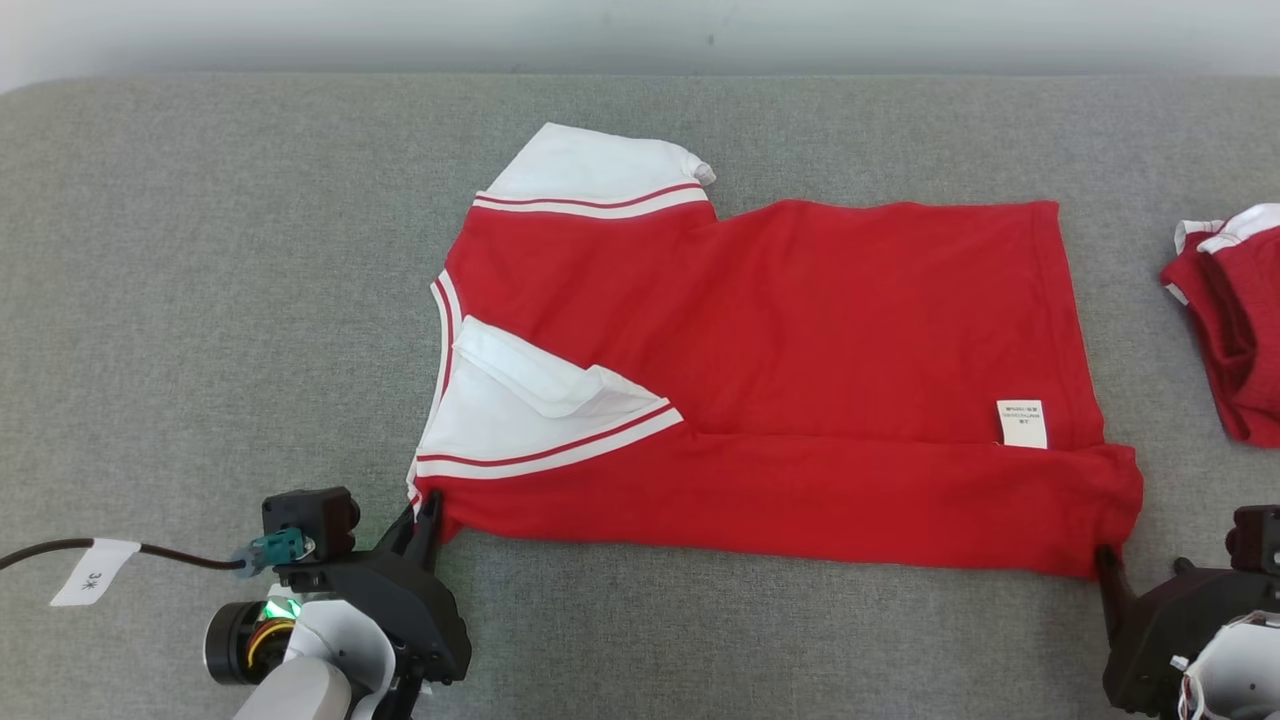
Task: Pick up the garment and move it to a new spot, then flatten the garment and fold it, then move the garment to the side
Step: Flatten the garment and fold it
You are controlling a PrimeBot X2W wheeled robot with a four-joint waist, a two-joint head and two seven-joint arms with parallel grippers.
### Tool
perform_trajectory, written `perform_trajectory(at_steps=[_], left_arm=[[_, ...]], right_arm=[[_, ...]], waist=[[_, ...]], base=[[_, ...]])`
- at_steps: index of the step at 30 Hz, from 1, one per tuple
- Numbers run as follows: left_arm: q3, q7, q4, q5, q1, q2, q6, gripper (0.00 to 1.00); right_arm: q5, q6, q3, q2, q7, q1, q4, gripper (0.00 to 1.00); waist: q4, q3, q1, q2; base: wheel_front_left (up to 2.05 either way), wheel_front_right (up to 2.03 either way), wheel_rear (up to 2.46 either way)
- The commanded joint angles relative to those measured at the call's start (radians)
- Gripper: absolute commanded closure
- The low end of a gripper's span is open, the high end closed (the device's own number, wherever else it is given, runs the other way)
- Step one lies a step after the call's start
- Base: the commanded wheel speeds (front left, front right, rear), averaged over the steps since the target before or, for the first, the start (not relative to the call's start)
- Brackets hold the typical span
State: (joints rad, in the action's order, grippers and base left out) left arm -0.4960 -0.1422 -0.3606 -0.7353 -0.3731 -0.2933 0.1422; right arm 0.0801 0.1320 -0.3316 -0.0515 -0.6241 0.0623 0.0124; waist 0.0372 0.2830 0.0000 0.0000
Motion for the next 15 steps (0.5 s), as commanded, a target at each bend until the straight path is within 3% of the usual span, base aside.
perform_trajectory(at_steps=[1,7,15], left_arm=[[-0.019,-0.017,-0.017,-0.008,0.034,0.008,0.001,1.00],[-0.020,-0.012,-0.014,-0.015,0.036,0.012,-0.002,1.00],[-0.018,-0.014,-0.004,-0.022,0.039,0.006,0.001,1.00]], right_arm=[[0.003,-0.002,0.008,0.002,0.002,0.007,-0.010,0.00],[-0.016,-0.002,-0.008,0.002,-0.002,0.004,-0.005,0.00],[-0.002,-0.002,-0.034,0.002,-0.025,-0.019,0.130,0.00]], waist=[[0.001,0.000,0.0000,0.0000],[0.009,-0.010,0.0000,0.0000],[0.004,-0.017,0.0000,0.0000]], base=[[0.00,0.00,0.00],[0.00,0.00,0.00],[0.00,0.00,0.00]])
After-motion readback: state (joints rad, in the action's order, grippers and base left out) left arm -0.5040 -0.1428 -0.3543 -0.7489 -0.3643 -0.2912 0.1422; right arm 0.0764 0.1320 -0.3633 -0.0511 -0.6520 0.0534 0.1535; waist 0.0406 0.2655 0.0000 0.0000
